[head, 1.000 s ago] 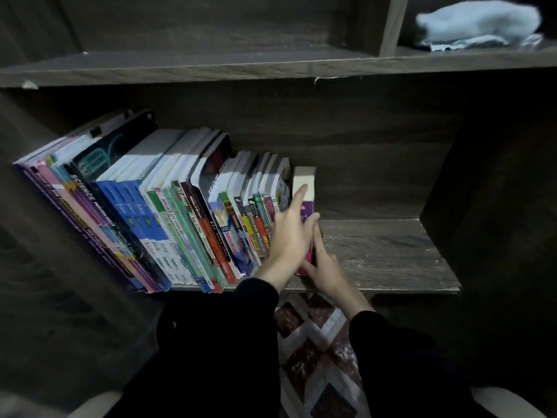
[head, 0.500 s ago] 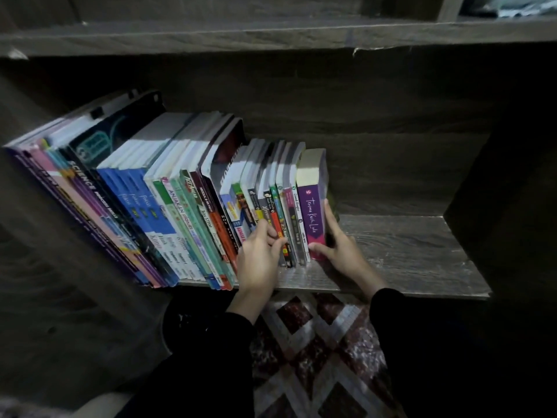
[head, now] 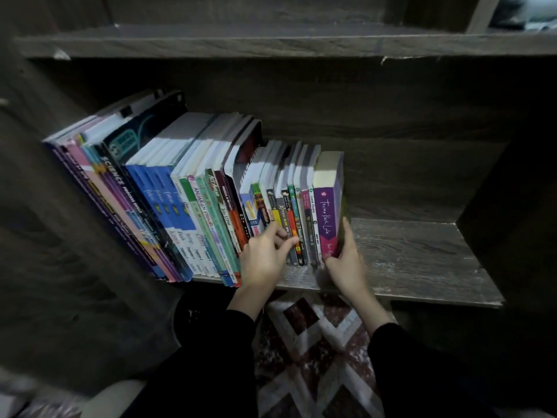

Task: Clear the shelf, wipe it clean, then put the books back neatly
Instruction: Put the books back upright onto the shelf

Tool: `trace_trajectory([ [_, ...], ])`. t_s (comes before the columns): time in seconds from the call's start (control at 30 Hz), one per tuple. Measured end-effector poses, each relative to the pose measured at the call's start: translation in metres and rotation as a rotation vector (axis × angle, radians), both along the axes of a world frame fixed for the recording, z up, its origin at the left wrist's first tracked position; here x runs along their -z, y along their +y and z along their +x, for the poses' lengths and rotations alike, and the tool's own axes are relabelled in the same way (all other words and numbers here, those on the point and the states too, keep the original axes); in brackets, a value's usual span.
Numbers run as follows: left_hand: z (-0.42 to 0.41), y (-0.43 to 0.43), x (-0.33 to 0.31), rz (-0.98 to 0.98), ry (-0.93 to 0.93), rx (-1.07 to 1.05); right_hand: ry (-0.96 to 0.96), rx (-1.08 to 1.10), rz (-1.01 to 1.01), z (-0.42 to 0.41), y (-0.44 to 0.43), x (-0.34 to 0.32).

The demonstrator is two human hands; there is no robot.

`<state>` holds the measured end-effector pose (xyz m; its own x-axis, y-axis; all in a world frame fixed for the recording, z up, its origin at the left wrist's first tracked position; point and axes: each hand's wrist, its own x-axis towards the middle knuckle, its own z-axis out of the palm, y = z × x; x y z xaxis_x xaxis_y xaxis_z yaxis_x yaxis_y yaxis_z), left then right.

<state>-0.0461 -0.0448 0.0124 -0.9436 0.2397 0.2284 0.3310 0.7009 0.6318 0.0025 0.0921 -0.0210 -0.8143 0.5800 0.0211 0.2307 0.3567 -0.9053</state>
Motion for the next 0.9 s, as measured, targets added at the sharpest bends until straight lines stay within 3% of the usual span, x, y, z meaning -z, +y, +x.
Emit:
trace_trajectory([
  [0.1, 0.01, -0.018, -0.008, 0.089, 0.137, 0.041, 0.193, 0.11, 0.146, 0.004, -0.02, -0.015],
  [0.2, 0.021, -0.036, -0.019, 0.098, 0.286, -0.034, 0.406, 0.079, 0.516, 0.0, -0.034, -0.039],
  [0.3, 0.019, -0.047, -0.027, 0.022, 0.265, -0.085, 0.365, -0.035, 0.811, -0.013, -0.04, -0.061],
  [0.4, 0.014, -0.046, -0.033, -0.03, 0.11, -0.102, 0.179, -0.173, 0.983, -0.023, -0.043, -0.076],
  [0.5, 0.03, -0.03, -0.034, 0.354, -0.211, -0.111, 0.056, -0.251, 1.015, -0.026, -0.04, -0.078],
  [0.67, 0.042, -0.005, -0.019, 0.899, -0.745, -0.086, 0.083, -0.279, 1.013, -0.024, -0.034, -0.079],
  [0.9, 0.041, 0.013, -0.035, 1.375, -0.792, -0.186, 0.112, -0.308, 0.97, -0.024, -0.031, -0.078],
])
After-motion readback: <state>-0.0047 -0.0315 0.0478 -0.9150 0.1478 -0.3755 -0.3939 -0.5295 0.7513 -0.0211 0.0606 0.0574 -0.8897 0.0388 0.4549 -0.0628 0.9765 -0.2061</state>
